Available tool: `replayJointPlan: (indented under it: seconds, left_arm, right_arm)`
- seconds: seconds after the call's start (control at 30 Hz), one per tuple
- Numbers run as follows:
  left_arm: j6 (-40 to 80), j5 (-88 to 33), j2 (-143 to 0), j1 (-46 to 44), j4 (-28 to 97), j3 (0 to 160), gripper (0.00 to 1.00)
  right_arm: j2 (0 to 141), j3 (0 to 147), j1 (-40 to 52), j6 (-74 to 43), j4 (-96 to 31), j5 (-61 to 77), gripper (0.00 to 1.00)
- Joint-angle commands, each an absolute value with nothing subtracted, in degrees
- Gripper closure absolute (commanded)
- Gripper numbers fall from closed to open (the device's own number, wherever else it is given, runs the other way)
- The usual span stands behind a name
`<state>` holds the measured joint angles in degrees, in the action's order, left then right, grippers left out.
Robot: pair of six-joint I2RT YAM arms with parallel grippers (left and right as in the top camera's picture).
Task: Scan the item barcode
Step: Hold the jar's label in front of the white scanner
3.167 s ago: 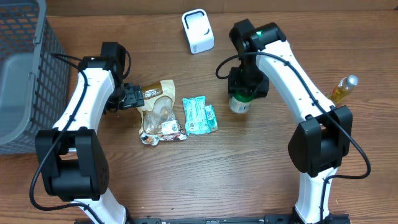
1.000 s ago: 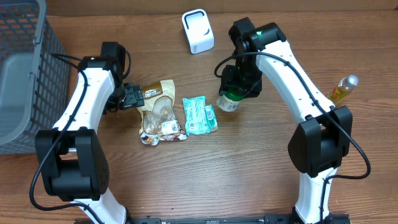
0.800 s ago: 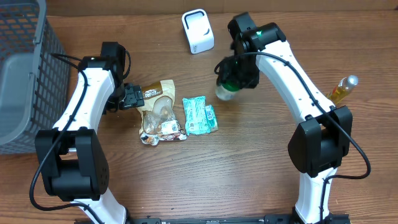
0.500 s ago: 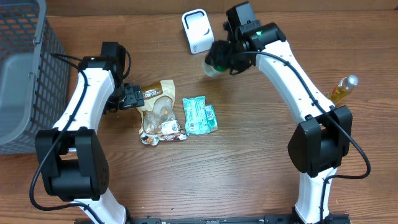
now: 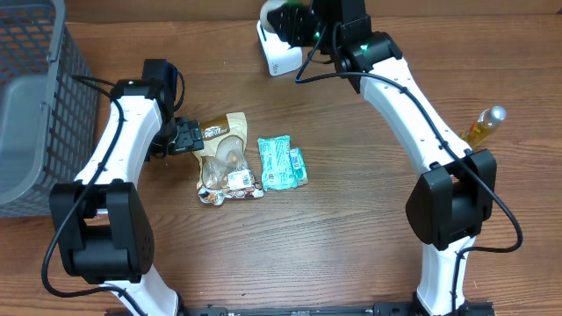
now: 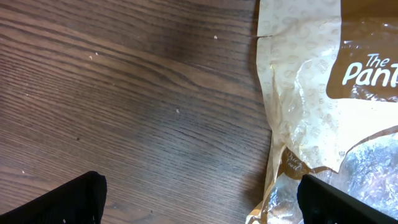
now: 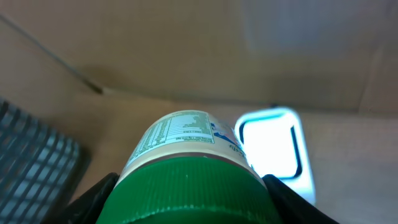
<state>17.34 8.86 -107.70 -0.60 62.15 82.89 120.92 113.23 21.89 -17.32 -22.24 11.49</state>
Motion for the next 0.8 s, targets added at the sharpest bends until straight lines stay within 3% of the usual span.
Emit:
replayJointPlan:
  seconds: [0.0,0.57,0.77]
  left_arm:
    - [16.3,9.4,-108.1,-0.4,62.1,83.7,0.00]
    - [16.3,9.4,-108.1,-0.4,62.1,83.7,0.00]
    - [16.3,9.4,-108.1,-0.4,62.1,83.7,0.00]
  right_arm:
    - [121.6,114.4,23.1,-13.3,-18.3,6.8,0.72]
    - [135.6,114.4,23.4,-11.4,7.4,3.0,0.65]
    - [137.9,114.4,23.4,-11.4,10.3,1.9,0.64]
